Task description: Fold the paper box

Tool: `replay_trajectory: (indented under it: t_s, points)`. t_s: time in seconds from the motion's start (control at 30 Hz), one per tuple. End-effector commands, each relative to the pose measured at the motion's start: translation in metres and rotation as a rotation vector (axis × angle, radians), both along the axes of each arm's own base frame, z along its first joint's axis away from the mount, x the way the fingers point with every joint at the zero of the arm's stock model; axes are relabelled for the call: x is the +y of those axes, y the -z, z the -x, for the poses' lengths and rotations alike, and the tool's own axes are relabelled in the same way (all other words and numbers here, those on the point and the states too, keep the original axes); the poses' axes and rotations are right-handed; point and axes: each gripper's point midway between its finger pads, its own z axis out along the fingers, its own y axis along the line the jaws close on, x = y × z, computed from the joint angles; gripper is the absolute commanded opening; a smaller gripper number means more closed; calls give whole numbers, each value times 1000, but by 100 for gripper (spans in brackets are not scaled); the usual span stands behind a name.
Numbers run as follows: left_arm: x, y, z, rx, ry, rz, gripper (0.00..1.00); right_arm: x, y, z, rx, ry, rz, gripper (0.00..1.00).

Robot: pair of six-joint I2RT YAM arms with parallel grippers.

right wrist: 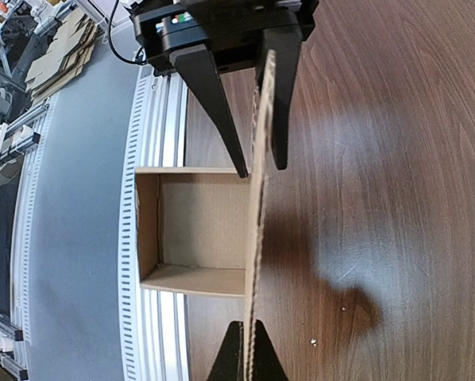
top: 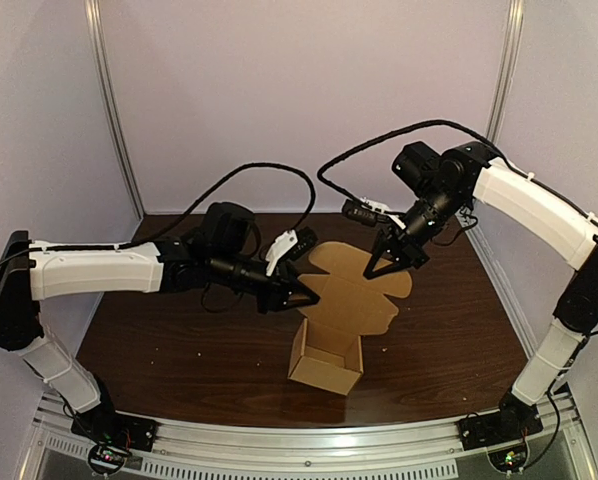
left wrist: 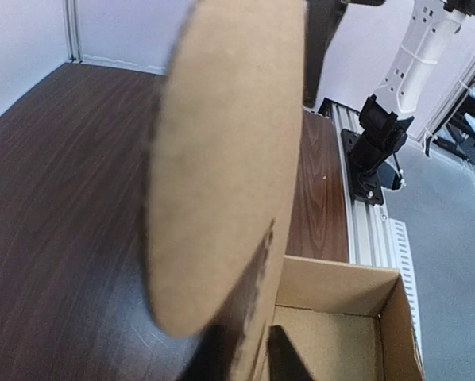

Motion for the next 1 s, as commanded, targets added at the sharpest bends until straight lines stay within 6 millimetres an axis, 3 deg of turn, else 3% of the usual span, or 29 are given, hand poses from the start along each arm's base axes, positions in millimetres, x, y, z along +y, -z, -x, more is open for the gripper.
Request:
replay_trajectory:
  t_s: [0.0, 0.1, 0.23, 0.33, 0.47, 0.57, 0.77, 0.97]
  points:
    - [0, -25, -14, -76, -48, 33, 32, -13, 10, 20, 99, -3, 90, 0]
    - [16, -49, -21, -114, -103, 94, 42, -14, 10, 23, 94, -17, 86, 0]
    - [42, -88, -55, -75, -261, 238, 48, -13, 9, 32, 95, -56, 84, 0]
    - [44, -84, -76, -60, -336, 178, 49, -9, 9, 34, 87, -64, 84, 0]
    - [22, -94, -48, 8, -126, 252, 59, -5, 15, 23, 85, -25, 109, 0]
    - [16, -97, -29, 26, -37, 271, 62, -2, 20, 17, 93, -2, 130, 0]
    - [12, -89, -17, 43, 16, 238, 62, 3, 20, 10, 101, 23, 130, 0]
    - [-4, -83, -12, 64, 22, 229, 51, 9, 20, -2, 106, 66, 137, 0]
